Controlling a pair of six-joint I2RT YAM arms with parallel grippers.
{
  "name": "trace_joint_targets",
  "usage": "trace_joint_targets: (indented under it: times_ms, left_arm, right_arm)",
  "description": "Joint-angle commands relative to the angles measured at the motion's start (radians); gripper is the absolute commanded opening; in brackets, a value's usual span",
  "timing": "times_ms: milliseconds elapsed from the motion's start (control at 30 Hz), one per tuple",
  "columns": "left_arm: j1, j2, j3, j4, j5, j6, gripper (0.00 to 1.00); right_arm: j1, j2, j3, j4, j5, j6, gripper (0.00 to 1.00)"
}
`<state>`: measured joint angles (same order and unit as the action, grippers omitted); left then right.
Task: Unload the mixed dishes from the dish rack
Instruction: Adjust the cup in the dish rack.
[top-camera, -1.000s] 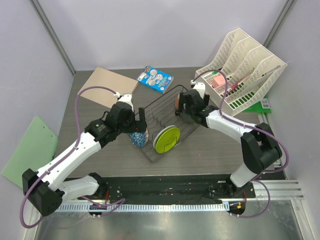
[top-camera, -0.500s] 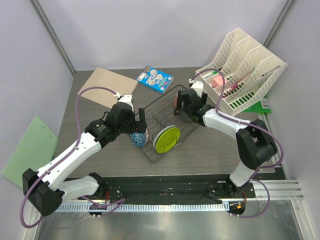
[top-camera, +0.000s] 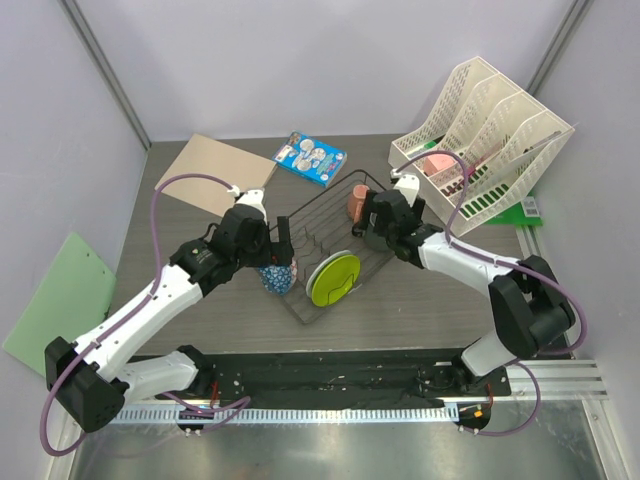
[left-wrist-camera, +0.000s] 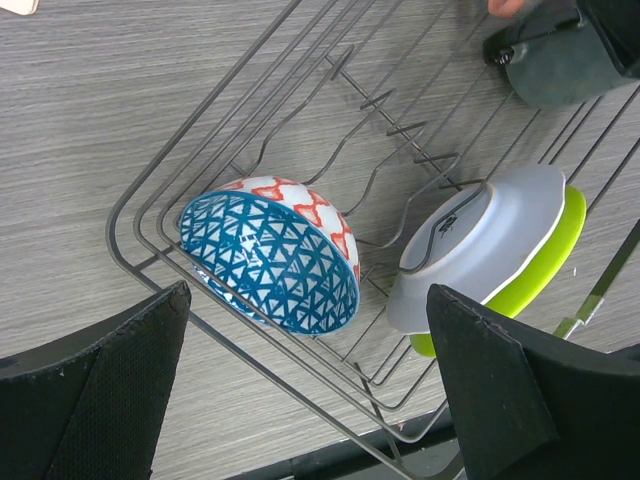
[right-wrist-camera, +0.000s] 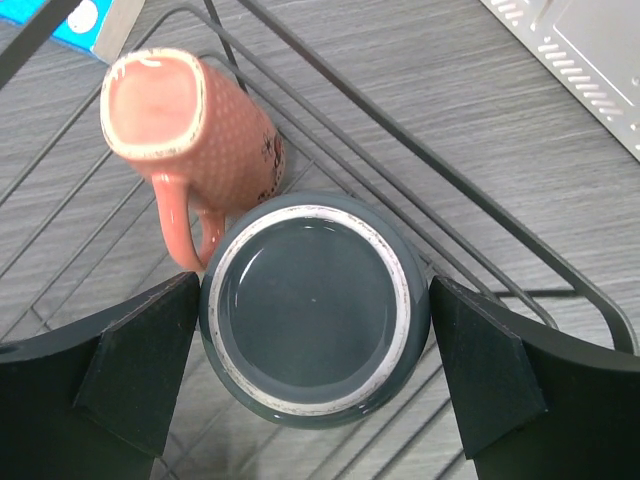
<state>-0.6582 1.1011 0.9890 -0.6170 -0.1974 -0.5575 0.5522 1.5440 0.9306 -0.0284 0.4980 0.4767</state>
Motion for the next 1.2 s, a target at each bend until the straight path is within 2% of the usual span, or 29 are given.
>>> trace_joint_targets:
  times_ms: [0,167,500,800,1167]
  left_arm:
    - [0.002,-0.012,0.000,0.031,0.012,-0.010,1.00]
    - [0.002,-0.017,0.000,0.033,0.019,-0.010,1.00]
    - [0.002,-0.018,-0.003,0.042,0.036,-0.010,1.00]
    - [0.000,-0.017,-0.007,0.048,0.044,-0.009,1.00]
    - [0.002,-0.006,-0.006,0.056,0.050,-0.007,1.00]
  right_arm:
    - [-0.005,-0.041,-0.052,-0.045,-0.041,-0.039,1.00]
    - [-0.003,-0.062,-0.073,-0.038,-0.058,-0.084,1.00]
    - [-0.003,-0.160,-0.159,0.105,-0.062,-0.151,1.00]
    - [-0.003,-0.174,-0.147,0.117,-0.079,-0.150,1.00]
    - [-0.003,-0.166,0.054,-0.054,-0.052,-0.105,1.00]
